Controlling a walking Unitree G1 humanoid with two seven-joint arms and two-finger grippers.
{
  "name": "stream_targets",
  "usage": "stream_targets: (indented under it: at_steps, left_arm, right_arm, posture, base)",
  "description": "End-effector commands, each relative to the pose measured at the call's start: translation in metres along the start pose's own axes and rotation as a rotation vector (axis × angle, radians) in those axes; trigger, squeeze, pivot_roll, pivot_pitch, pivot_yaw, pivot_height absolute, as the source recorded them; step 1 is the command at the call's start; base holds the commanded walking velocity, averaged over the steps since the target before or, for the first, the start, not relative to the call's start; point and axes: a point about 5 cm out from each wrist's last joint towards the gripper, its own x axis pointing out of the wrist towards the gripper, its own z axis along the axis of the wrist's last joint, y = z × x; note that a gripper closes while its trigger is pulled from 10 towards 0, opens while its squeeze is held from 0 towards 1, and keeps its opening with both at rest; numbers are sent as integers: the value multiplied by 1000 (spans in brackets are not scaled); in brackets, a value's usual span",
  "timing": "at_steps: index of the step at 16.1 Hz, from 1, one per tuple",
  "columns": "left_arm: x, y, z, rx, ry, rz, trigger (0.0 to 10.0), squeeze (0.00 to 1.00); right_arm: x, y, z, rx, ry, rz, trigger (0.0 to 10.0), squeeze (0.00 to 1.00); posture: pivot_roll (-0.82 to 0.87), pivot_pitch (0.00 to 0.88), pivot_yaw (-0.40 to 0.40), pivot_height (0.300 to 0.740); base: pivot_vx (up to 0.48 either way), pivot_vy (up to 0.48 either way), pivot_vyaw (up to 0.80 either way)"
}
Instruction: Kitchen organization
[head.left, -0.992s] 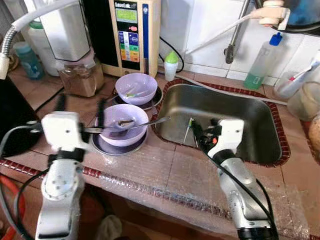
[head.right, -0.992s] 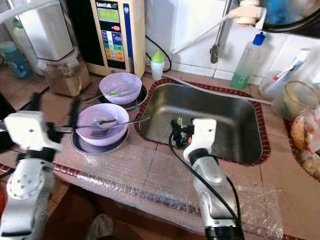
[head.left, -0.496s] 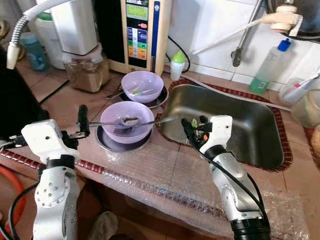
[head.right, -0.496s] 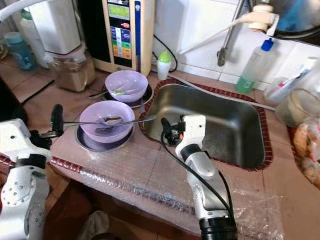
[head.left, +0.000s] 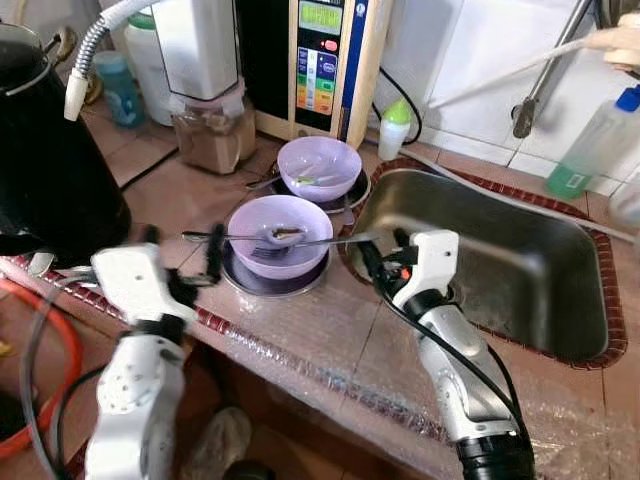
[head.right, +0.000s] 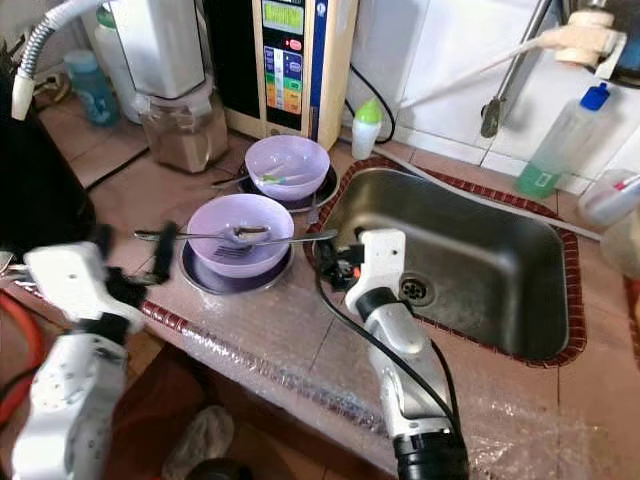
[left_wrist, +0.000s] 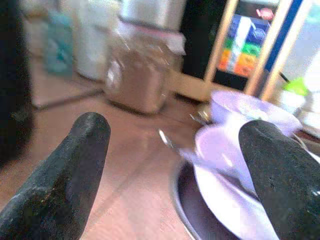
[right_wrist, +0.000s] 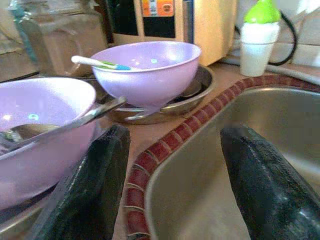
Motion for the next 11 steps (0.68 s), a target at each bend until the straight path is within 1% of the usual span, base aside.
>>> stream_targets:
  at_steps: [1, 3, 4, 5, 6, 7, 10, 11]
  left_arm:
    - [5, -2, -5, -37, 22, -25, 8941, 0]
    - [11, -4, -8, -74, 37, -55, 902, 0]
    - [15, -5, -12, -112, 57, -69, 0, 0]
    - [17, -5, -13, -122, 58, -72, 0, 0]
    - [20, -5, -14, -114, 52, -81, 0, 0]
    - [23, -3, -13, -124, 45, -70, 0, 0]
    - [24, -2, -14, -129, 48, -55, 0, 0]
    - [24, 0, -15, -194, 53, -31, 0, 0]
  right_arm:
    - [2, -3, 1, 1, -10, -17, 10000, 0]
    - [3, -3, 3, 3, -16, -25, 10000, 0]
    - [3, -3, 3, 1, -21, -27, 10000, 0]
    - [4, -4, 3, -2, -24, -30, 10000, 0]
    - [4, -5, 4, -10, -28, -41, 10000, 0]
    - [4, -6, 4, -12, -32, -52, 10000, 0]
    - [3, -10, 4, -17, -36, -72, 10000, 0]
    - [2, -12, 3, -19, -37, -82, 10000, 0]
  posture:
    - [66, 0, -18, 740]
    - [62, 0, -15, 740]
    - [54, 0, -9, 740]
    - [50, 0, -6, 740]
    - [50, 0, -6, 740]
    - [50, 0, -6, 740]
    - [31, 0, 14, 740]
    - [28, 0, 17, 740]
  base:
    - [0, 0, 0]
    - [0, 0, 0]
    - [0, 0, 0]
    - [0, 0, 0]
    - [0, 0, 0]
    - [0, 0, 0]
    - [0, 0, 0]
    - [0, 0, 0]
